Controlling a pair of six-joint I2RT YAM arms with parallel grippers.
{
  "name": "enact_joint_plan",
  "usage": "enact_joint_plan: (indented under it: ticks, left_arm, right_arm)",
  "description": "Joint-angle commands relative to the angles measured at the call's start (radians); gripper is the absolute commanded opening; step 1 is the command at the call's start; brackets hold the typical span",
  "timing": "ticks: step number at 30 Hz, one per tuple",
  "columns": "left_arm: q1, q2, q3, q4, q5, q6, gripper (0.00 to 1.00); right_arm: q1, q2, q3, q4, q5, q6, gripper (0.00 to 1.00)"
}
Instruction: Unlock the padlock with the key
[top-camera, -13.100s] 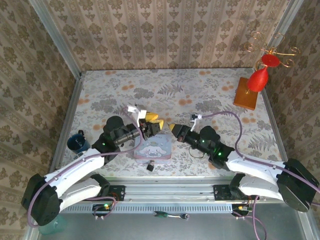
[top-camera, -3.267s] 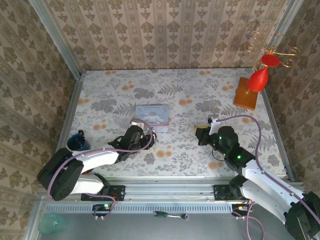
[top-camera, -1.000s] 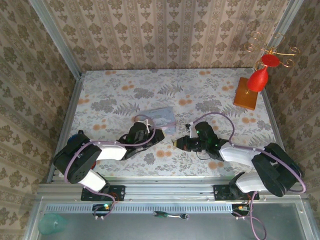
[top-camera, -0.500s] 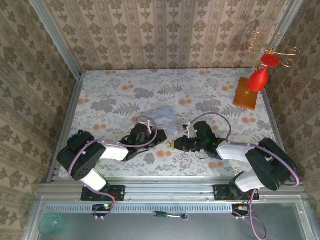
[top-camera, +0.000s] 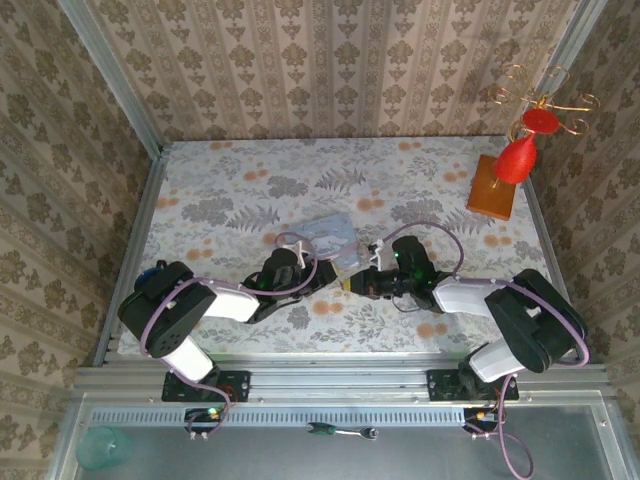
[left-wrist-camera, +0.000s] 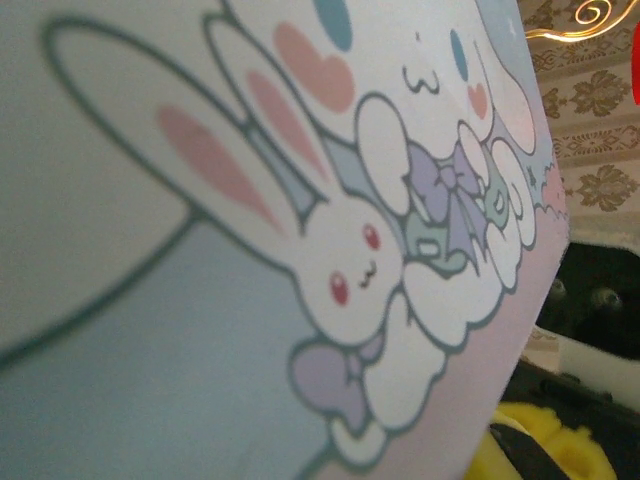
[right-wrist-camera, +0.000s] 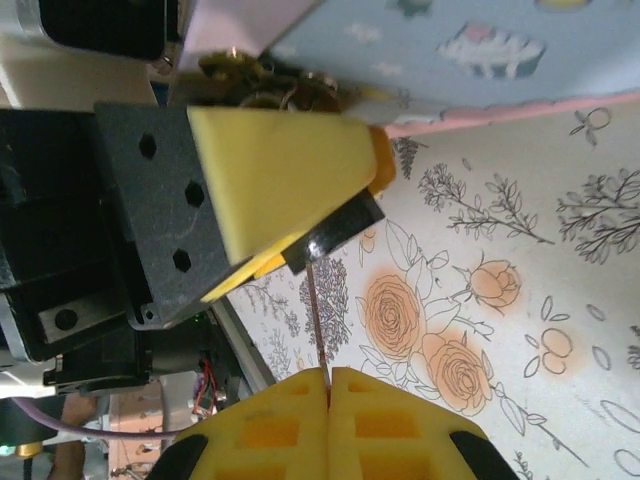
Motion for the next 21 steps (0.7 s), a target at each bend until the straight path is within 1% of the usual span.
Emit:
enact_joint_plan:
  ticks: [1,10,14,21]
  left_arm:
    - [-0.008,0.002,0.03,0.078,0.035,-0.027,0.12]
    - [-0.008,0.006,0.01,0.159,0.019,-0.057,0.12]
    - [-0.01,0.007,0.008,0.19,0.011,-0.075,0.11]
    - [-0.011,-0.007,0.009,0.196,-0.002,-0.084,0.1]
  right_arm:
    - [-0.023,0.02,-0.003,0.036,-0.082,-0.021,0.0]
    - [-0.024,0.061,-0.028,0.163,-0.116,0.041,0.0]
    - [-0.023,0.059,-0.036,0.17,-0.121,0.045,0.0]
    - [-0.023,0.046,-0.055,0.186,-0.128,0.046,0.0]
